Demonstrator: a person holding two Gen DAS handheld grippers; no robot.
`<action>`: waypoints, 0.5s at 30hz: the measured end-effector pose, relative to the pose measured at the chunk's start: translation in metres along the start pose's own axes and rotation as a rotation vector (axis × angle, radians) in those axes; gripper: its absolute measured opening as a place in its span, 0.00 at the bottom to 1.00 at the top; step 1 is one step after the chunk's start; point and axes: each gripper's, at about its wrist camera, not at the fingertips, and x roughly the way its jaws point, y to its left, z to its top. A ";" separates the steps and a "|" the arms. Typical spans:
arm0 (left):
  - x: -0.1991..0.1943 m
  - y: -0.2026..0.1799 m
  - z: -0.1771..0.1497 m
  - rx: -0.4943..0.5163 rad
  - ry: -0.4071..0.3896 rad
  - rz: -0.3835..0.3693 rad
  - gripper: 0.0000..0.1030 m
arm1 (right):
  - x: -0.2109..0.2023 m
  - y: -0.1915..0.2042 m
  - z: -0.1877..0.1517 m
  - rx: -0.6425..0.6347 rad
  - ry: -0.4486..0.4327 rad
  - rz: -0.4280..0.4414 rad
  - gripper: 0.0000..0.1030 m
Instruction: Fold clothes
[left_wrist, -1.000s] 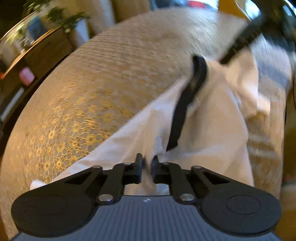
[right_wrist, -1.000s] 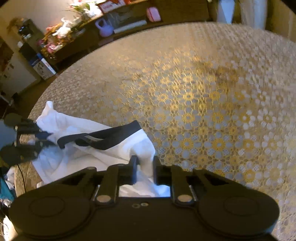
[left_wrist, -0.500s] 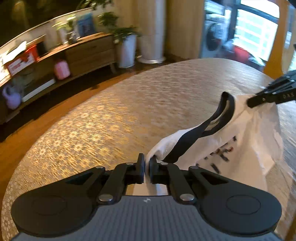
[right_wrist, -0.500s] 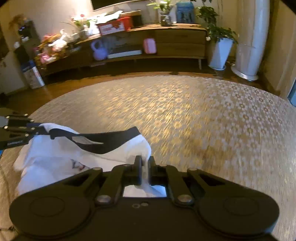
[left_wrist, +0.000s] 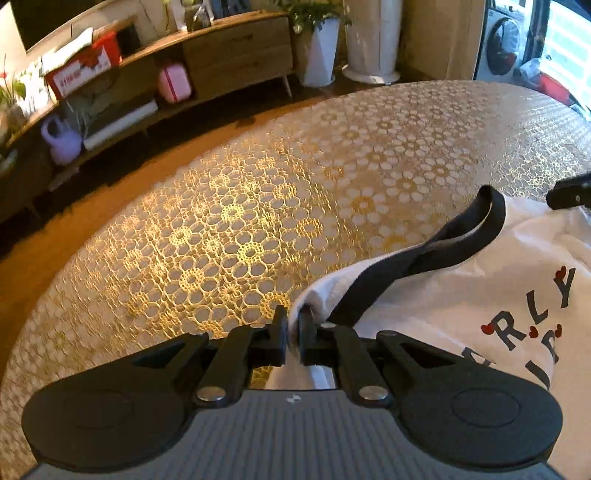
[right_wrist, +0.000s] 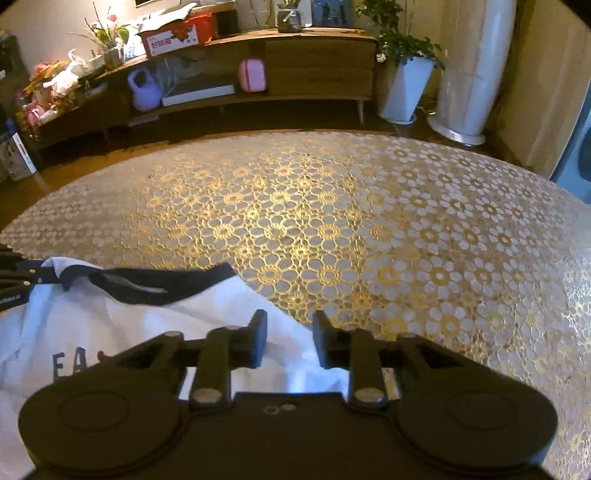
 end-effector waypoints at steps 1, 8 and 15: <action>-0.003 0.002 -0.001 -0.014 0.006 -0.006 0.08 | -0.002 -0.001 -0.001 0.004 0.015 0.010 1.00; -0.071 0.024 -0.024 -0.076 -0.016 -0.082 0.70 | -0.072 0.002 -0.039 -0.011 0.000 0.107 1.00; -0.162 0.010 -0.100 -0.021 -0.048 -0.207 0.82 | -0.131 0.042 -0.098 -0.113 0.063 0.239 1.00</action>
